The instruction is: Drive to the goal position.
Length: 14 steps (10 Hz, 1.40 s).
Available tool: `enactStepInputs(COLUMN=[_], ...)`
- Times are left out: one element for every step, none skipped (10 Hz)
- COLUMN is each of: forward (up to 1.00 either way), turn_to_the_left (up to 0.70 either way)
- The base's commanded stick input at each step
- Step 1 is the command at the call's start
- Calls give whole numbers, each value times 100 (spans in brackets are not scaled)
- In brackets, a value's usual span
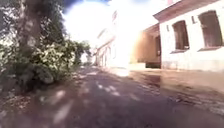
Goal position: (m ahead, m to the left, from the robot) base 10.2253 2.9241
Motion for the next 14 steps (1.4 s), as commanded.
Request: enactStepInputs(forward=[30,30,30,30,30,30,30,30,30,30,30,30,30,30], turn_to_the_left=[0,0,0,0,0,0,0,0,0,0,0,0,0,0])
